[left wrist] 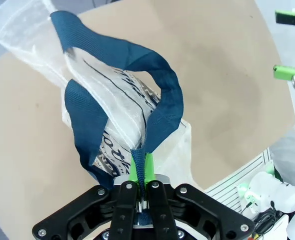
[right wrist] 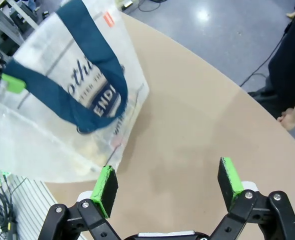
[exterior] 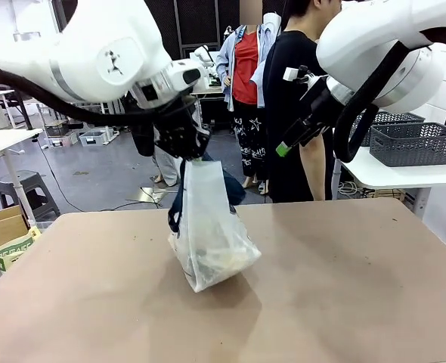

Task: Transfer purchased items from the store into the shopping bag.
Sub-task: Move the Reusable shopping bag to the right side of the table.

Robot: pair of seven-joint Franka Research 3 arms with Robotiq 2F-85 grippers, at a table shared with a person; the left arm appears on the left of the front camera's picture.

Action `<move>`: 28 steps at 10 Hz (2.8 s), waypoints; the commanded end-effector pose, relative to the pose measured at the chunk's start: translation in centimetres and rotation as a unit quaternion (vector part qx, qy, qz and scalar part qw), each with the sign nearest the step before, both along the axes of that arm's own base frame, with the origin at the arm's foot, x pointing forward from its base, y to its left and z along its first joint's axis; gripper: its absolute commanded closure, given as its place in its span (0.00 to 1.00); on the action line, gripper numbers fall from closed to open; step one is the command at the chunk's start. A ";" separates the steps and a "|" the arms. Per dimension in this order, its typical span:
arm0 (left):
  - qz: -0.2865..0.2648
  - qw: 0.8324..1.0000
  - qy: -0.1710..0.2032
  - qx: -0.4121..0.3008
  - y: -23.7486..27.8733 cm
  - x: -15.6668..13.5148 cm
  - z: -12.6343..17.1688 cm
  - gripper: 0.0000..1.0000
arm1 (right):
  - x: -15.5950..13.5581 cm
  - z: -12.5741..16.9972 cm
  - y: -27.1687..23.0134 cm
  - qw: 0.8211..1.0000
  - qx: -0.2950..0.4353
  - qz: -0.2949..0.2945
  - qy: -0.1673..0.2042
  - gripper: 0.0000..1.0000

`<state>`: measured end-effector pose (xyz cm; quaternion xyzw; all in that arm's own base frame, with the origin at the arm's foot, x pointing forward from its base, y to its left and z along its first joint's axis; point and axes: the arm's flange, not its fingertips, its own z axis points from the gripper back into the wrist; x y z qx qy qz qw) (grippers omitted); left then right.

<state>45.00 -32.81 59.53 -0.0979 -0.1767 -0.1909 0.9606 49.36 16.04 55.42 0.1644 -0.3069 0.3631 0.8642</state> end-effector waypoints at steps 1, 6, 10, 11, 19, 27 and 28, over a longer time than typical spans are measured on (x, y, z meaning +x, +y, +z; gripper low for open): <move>-0.005 0.999 -0.038 0.014 2.5 0.7 2.8 1.00 | -0.1 0.2 0.1 1.000 -0.004 -0.004 0.003 0.00; -0.017 0.997 -0.072 0.034 11.7 1.6 4.1 1.00 | -0.1 0.2 0.1 1.000 -0.004 -0.004 0.003 0.00; -0.089 0.991 -0.064 0.072 17.1 1.0 3.3 1.00 | -0.1 0.2 0.1 1.000 -0.004 -0.004 0.003 0.00; -0.097 0.989 -0.054 0.096 18.1 0.7 3.0 1.00 | -0.1 0.2 0.1 1.000 -0.004 -0.004 0.003 0.00; -0.100 0.989 -0.026 0.106 20.0 0.2 2.2 1.00 | -0.1 0.2 0.1 1.000 -0.004 -0.004 0.003 0.00; -0.089 0.990 -0.020 0.104 27.8 2.7 -0.8 1.00 | -0.1 0.2 0.1 1.000 -0.004 -0.004 0.003 0.00; -0.085 0.990 -0.035 0.106 28.9 3.1 -0.8 1.00 | -0.1 0.2 0.1 1.000 -0.004 -0.004 0.003 0.00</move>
